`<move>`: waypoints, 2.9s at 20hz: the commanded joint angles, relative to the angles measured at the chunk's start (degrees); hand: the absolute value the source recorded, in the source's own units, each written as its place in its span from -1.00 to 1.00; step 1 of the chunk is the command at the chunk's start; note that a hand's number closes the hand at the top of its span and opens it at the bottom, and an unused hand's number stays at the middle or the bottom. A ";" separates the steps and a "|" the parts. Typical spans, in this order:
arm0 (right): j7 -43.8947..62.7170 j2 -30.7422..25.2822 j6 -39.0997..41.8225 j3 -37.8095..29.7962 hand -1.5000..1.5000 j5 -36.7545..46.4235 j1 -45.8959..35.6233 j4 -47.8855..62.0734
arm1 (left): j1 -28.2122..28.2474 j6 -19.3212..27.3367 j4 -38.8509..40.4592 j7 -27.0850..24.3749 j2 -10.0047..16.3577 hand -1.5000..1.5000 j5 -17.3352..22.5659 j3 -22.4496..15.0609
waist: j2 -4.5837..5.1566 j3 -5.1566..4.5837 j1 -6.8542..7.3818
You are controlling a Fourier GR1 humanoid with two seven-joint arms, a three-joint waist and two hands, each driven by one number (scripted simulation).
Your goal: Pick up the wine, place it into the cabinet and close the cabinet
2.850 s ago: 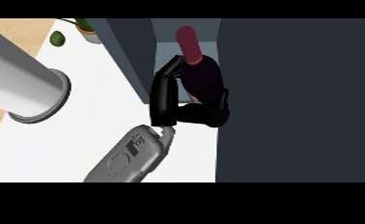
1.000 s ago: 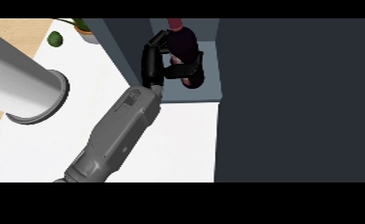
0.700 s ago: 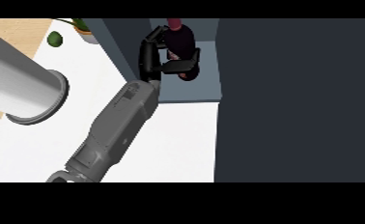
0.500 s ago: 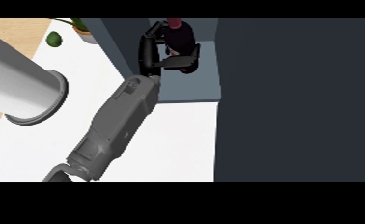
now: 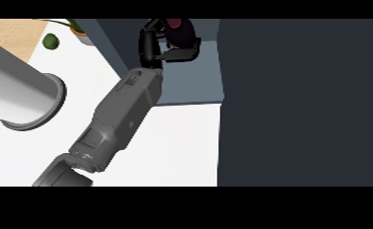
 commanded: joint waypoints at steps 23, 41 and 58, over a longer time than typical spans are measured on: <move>3.65 -0.55 -0.70 1.72 -1.00 -2.32 0.56 -5.89 | -3.82 -1.62 13.05 -4.74 0.17 -1.00 3.13 5.81 | 0.51 -0.01 -1.21; 3.37 -0.88 -1.00 0.27 -1.00 -2.93 -2.51 -3.35 | -0.34 0.61 13.93 -9.23 -0.09 -1.00 1.12 6.29 | 0.77 -0.05 -1.41; 1.04 0.45 -1.06 2.76 -1.00 -1.82 -1.46 -2.53 | -0.20 -9.30 13.55 -9.03 0.25 -1.00 -0.31 6.07 | 0.54 -0.04 -0.65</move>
